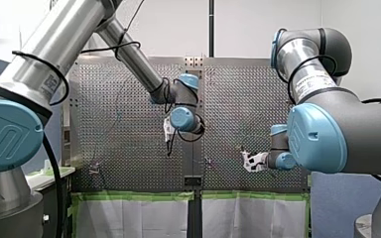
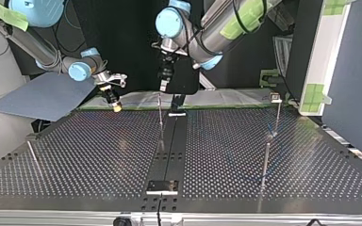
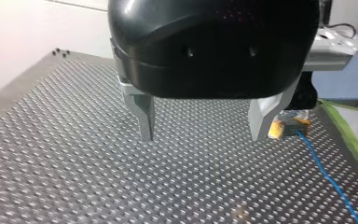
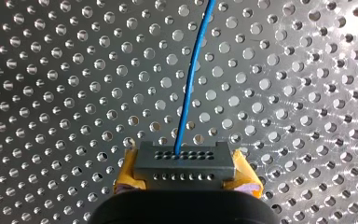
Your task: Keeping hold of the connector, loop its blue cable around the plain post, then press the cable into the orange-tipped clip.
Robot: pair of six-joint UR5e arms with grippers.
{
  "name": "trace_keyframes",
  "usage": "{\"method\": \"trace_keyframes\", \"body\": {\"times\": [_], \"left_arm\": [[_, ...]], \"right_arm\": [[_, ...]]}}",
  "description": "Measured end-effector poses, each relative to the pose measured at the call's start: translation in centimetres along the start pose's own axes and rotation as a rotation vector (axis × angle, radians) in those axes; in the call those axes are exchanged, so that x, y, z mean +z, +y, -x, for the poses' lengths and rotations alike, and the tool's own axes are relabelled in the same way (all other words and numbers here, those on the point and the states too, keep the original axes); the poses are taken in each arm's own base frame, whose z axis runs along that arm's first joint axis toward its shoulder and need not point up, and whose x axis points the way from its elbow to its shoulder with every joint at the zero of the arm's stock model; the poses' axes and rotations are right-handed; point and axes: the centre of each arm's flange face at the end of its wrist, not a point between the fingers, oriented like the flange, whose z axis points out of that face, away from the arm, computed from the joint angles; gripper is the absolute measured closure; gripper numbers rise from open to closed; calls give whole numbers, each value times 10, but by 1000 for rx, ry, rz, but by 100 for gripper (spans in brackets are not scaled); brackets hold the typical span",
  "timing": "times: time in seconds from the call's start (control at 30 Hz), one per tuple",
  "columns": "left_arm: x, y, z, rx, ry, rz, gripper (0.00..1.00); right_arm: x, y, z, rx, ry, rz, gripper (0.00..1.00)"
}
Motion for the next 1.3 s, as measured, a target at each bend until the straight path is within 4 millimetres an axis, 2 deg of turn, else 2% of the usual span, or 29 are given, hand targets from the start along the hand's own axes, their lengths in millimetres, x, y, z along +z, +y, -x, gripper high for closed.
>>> {"method": "trace_keyframes", "body": {"times": [0.23,0.57,1.03,1.3], "left_arm": [[-23,5,16,-25,-45,-27,0],[-63,23,30,-36,-47,-36,0],[-113,47,40,-42,-56,-38,0],[-145,63,43,-44,-58,-38,0]], "right_arm": [[0,0,0,0,0,0,100],[0,-1,1,0,-1,-1,100],[-1,0,3,-6,-14,9,100],[-6,8,7,-23,-55,41,100]]}}
